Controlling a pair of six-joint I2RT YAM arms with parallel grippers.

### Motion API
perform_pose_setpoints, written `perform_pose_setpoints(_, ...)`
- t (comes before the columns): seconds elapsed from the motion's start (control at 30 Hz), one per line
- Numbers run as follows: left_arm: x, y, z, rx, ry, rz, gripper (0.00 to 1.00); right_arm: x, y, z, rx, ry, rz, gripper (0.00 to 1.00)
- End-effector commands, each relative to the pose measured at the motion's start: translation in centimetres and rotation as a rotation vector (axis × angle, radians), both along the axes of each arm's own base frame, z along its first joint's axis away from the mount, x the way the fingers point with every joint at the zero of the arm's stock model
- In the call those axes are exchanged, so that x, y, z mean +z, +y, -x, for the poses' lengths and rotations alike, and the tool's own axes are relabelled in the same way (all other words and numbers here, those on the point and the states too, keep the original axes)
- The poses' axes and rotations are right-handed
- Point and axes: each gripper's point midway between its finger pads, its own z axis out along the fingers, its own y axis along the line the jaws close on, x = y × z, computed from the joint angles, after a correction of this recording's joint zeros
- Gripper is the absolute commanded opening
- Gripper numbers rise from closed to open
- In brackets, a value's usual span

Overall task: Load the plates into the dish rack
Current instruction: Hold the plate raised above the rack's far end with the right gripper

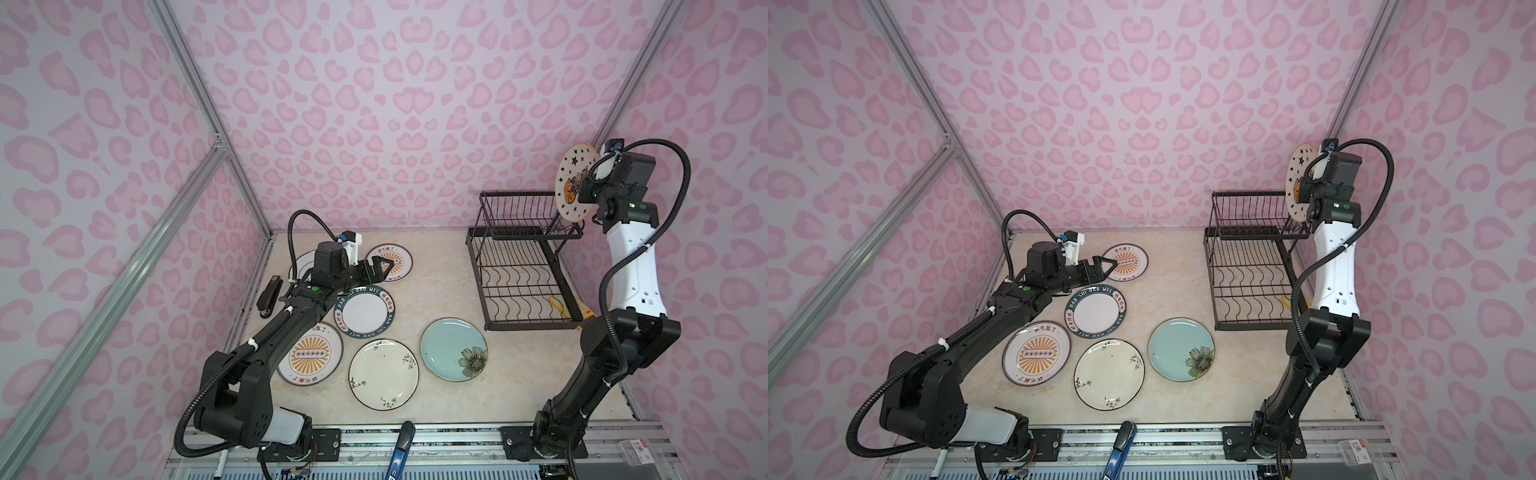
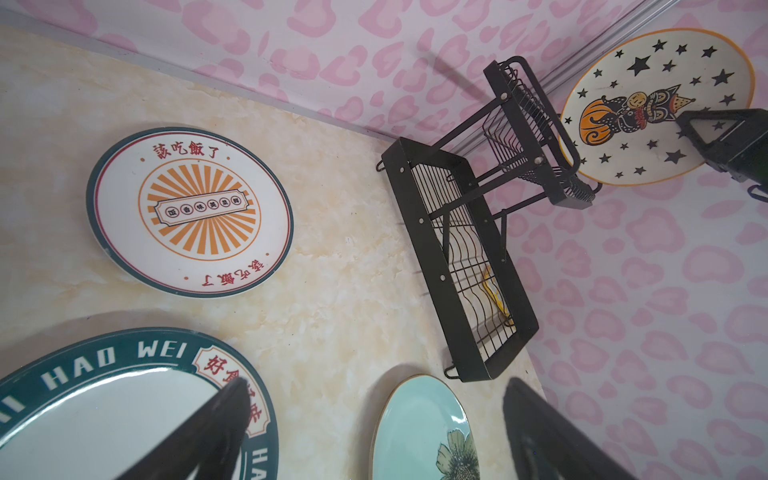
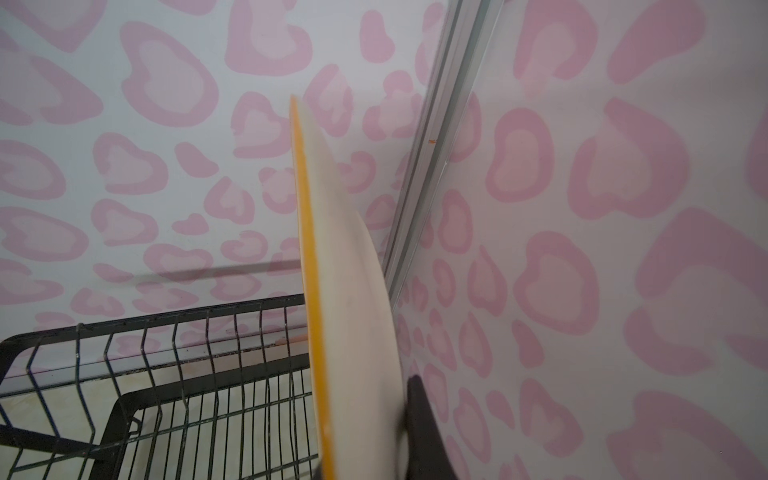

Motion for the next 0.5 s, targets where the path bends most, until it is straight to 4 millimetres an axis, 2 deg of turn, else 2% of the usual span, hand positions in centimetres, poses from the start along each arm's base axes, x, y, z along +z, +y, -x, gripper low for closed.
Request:
perform_pose_setpoints(0.0, 0.09, -0.1, -0.27, -0.006, -0.013, -0.005, 0.97, 3.2, -0.33, -0.82, -0.013, -0.115, 0.063, 0.0)
perform_pose_setpoints(0.47, -0.26, -0.23, -0.62, -0.007, -0.005, -0.005, 0.97, 2.76, -0.48, -1.39, -0.022, -0.094, 0.095, 0.0)
